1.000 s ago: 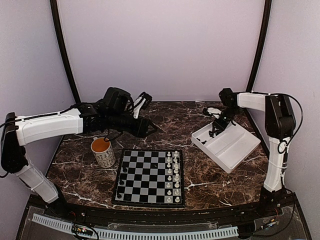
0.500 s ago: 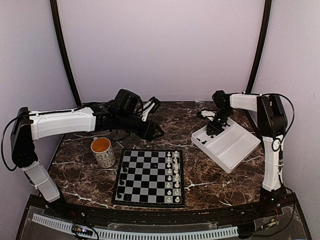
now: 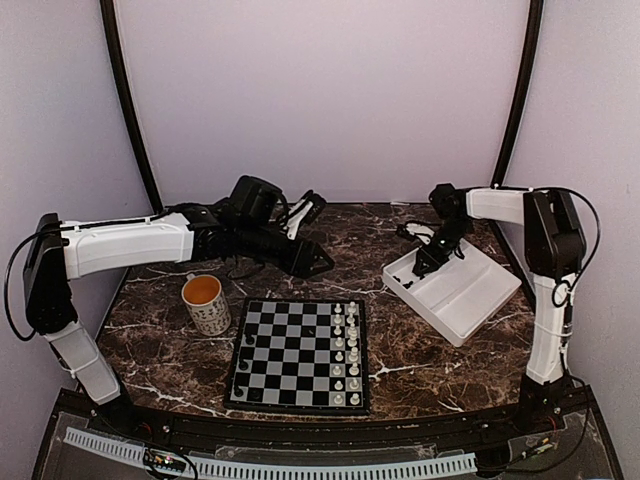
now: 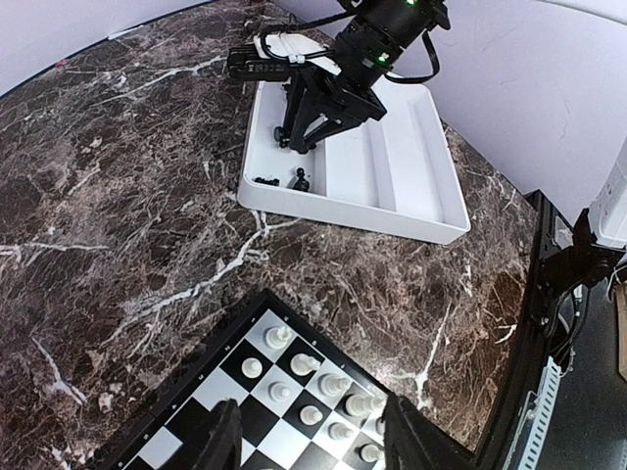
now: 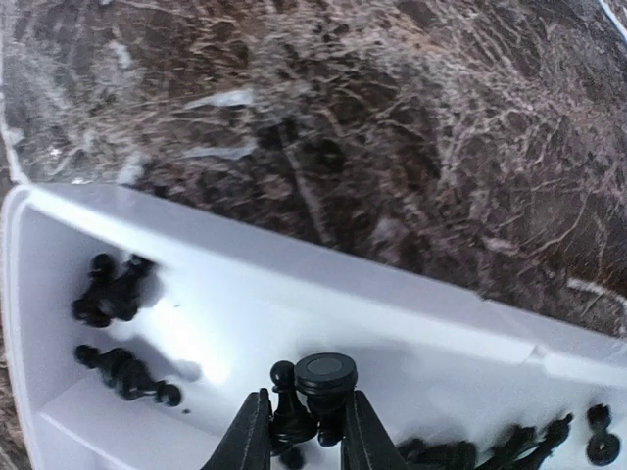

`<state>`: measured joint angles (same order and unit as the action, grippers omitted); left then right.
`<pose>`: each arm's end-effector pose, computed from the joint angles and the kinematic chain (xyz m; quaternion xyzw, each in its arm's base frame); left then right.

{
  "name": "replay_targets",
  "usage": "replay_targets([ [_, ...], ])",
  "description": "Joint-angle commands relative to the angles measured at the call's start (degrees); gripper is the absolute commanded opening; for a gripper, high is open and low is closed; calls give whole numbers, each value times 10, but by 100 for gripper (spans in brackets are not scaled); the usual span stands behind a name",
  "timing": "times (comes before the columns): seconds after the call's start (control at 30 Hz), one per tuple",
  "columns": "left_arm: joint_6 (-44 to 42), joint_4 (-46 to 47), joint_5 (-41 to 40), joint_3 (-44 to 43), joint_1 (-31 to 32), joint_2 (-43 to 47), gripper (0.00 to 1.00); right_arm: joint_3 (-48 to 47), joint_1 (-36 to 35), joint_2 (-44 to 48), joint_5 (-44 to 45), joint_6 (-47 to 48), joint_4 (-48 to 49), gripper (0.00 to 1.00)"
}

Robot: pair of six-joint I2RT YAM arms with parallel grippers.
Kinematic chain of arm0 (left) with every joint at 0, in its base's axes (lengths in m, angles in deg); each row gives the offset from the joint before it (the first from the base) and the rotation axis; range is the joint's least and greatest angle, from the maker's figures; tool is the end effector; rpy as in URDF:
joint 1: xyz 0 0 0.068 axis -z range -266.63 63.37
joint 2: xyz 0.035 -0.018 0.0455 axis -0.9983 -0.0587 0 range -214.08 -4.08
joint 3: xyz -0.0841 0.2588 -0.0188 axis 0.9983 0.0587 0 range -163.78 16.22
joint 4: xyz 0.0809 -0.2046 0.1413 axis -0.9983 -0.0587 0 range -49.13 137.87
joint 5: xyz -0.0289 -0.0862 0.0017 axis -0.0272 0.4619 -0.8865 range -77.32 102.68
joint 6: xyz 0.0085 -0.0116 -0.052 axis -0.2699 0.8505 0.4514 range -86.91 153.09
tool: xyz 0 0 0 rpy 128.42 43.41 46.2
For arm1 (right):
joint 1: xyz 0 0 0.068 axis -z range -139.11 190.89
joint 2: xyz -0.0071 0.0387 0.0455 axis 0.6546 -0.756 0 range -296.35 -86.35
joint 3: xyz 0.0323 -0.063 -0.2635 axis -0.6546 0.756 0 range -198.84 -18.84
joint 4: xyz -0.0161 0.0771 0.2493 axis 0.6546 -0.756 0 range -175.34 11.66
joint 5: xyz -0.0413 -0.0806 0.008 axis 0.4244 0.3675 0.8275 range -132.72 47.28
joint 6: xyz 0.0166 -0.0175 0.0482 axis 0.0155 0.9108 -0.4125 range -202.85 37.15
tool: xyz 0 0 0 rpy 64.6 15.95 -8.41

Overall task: Set up the chess pieces on the board
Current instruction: Pick up the rook from the storage box.

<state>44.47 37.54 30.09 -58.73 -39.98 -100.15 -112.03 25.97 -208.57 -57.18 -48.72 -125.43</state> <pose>0.2601 -0.2912 0.2874 0.3318 0.7992 -0.3499 0.3587 0.4133 0.1194 0.1652 -0.4225 0.8897 0.1031 0.1390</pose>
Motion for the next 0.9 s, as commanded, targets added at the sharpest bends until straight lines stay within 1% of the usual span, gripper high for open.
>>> replay_targets([
  [0.0,14,46,26,-3,-1,6,52,37,1,80,-99,-62,-11,18],
  [0.17,32,70,40,1,6,0,52,55,11,98,-150,-100,-5,16],
  [0.33,40,93,40,-11,20,-21,52,46,36,81,-196,-145,2,18],
  [0.5,43,89,42,-47,34,-49,52,29,72,47,-214,-191,3,32],
  [0.63,44,89,43,-51,38,-61,52,11,95,20,-283,-219,-8,43],
  [0.67,45,87,43,-51,38,-63,52,7,98,18,-288,-221,-10,43],
  [0.73,44,81,44,-52,38,-65,52,-1,99,18,-269,-214,-12,43],
  [0.87,36,71,41,-53,38,-66,52,-23,99,22,-172,-160,-14,34],
])
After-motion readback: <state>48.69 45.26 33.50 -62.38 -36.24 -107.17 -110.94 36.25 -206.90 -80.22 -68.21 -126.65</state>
